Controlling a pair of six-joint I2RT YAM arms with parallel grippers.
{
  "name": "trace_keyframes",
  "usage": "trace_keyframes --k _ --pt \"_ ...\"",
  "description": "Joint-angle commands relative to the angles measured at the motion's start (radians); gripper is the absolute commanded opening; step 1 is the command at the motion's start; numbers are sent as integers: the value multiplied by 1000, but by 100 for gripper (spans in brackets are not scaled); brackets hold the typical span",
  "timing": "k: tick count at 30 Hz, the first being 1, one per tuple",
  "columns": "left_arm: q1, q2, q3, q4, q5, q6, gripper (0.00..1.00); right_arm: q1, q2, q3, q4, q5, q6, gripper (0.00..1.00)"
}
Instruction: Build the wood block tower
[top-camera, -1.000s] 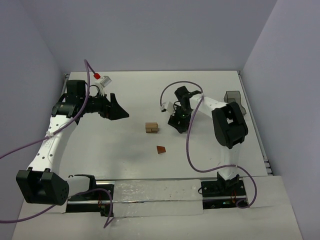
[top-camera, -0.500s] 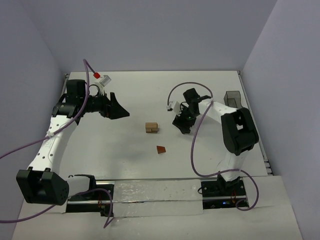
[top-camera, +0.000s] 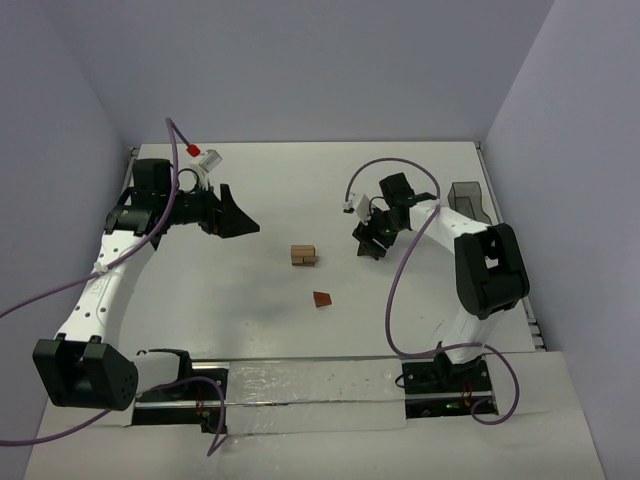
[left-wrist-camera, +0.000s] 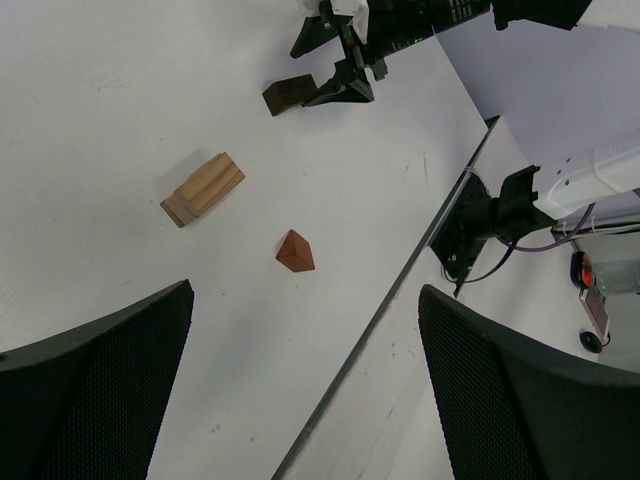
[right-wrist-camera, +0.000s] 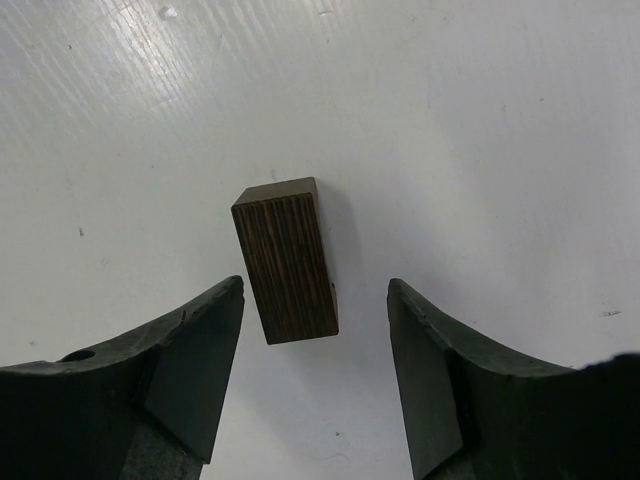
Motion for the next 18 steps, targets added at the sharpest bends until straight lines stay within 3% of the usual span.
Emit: trace_keyframes --k 1,10,18 --pt "6 -14 -4 49 29 -3 99 -2 -38 -15 32 -9 -12 65" --pt "6 -12 -7 57 35 -10 99 -2 -25 -24 25 8 -33 63" --pt "6 -13 -6 54 30 -7 99 -3 -15 -20 21 9 -47 46"
